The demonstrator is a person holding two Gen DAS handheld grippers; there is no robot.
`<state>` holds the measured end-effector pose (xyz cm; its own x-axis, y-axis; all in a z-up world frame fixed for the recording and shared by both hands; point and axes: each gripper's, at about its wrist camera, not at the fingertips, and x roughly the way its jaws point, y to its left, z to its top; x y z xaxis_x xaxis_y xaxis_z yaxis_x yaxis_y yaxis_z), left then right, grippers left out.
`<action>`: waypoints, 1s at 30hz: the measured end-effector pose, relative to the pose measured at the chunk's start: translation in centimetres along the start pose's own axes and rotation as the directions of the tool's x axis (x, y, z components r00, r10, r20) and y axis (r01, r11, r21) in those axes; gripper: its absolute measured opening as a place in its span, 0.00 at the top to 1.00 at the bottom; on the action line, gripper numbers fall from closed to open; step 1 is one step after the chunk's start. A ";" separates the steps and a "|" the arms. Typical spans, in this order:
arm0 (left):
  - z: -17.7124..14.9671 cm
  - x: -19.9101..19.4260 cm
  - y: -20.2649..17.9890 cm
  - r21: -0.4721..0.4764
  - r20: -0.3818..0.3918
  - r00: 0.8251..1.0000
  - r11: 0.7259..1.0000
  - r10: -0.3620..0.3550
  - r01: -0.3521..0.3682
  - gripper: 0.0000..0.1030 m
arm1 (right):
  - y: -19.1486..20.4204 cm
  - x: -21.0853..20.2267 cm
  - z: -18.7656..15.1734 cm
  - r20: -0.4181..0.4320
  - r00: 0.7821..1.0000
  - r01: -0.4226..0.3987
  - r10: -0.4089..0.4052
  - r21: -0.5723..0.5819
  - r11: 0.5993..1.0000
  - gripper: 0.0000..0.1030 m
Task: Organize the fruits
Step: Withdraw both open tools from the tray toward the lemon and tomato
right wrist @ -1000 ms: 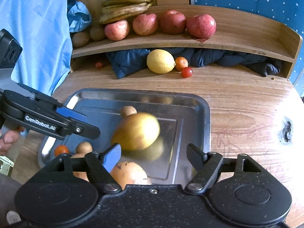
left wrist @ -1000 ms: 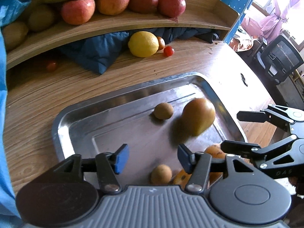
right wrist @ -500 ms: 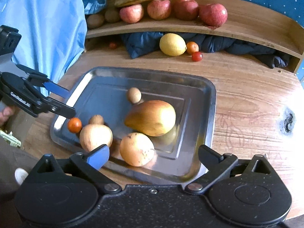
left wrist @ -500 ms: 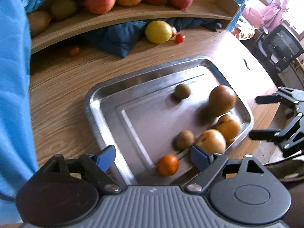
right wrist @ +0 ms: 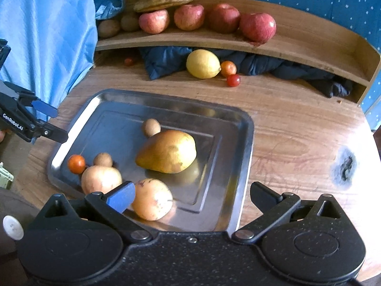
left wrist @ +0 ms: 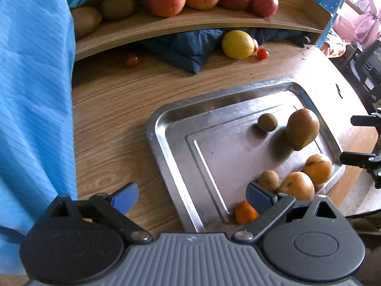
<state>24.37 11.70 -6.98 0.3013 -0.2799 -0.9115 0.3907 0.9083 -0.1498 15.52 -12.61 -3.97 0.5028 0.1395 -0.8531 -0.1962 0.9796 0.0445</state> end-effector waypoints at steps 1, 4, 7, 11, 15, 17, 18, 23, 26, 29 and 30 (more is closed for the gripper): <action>0.1 0.1 0.0 -0.003 0.001 1.000 1.000 0.005 -0.005 0.03 | -0.1 0.1 0.1 0.001 1.000 0.007 -0.007 -0.001 1.000 0.01; 0.6 0.3 0.1 -0.009 0.005 1.000 1.000 0.015 -0.015 0.03 | -0.4 0.2 0.6 0.013 1.000 0.028 -0.028 -0.001 1.000 0.01; 1.1 0.5 -0.2 -0.013 0.011 1.000 1.000 0.023 -0.023 0.03 | -0.8 0.4 1.1 0.025 0.999 0.047 -0.047 0.000 0.999 0.01; 1.6 0.9 -0.5 -0.019 0.017 0.999 0.999 0.034 -0.033 0.02 | -1.2 0.7 1.7 0.039 0.998 0.054 -0.054 -0.004 0.999 0.01; 2.3 1.4 -0.9 -0.019 0.020 0.999 0.999 0.046 -0.046 0.02 | -1.6 1.1 2.3 0.048 0.997 0.059 -0.058 -0.008 0.998 0.01; 2.9 1.7 -1.1 -0.024 0.023 0.998 0.998 0.053 -0.053 0.02 | -1.9 1.3 2.6 0.054 0.997 0.058 -0.057 -0.009 0.998 0.01; 3.2 1.8 -1.2 -0.027 0.026 0.998 0.998 0.056 -0.056 0.02 | -2.0 1.4 2.8 0.056 0.997 0.058 -0.057 -0.010 0.998 0.01; 4.5 2.2 -1.7 -0.043 0.041 0.997 0.997 0.069 -0.068 0.02 | -2.9 1.9 3.7 0.067 0.996 0.064 -0.062 -0.016 0.998 0.01; 5.4 2.4 -2.0 -0.055 0.056 0.996 0.996 0.073 -0.070 0.02 | -3.5 2.3 4.4 0.078 0.995 0.064 -0.063 -0.014 0.998 0.01; 6.3 2.8 -2.4 -0.064 0.067 0.995 0.996 0.071 -0.067 0.02 | -4.0 2.7 5.2 0.087 0.994 0.063 -0.061 -0.016 0.998 0.01; 6.6 2.9 -2.5 -0.065 0.070 0.995 0.996 0.071 -0.066 0.02 | -4.1 2.9 5.4 0.089 0.994 0.062 -0.060 -0.018 0.998 0.01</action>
<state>30.02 6.51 -6.70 0.3884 -0.2363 -0.8907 0.3123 0.9431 -0.1140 22.37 -15.47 -3.79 0.5867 0.0930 -0.8045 -0.1799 0.9835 -0.0175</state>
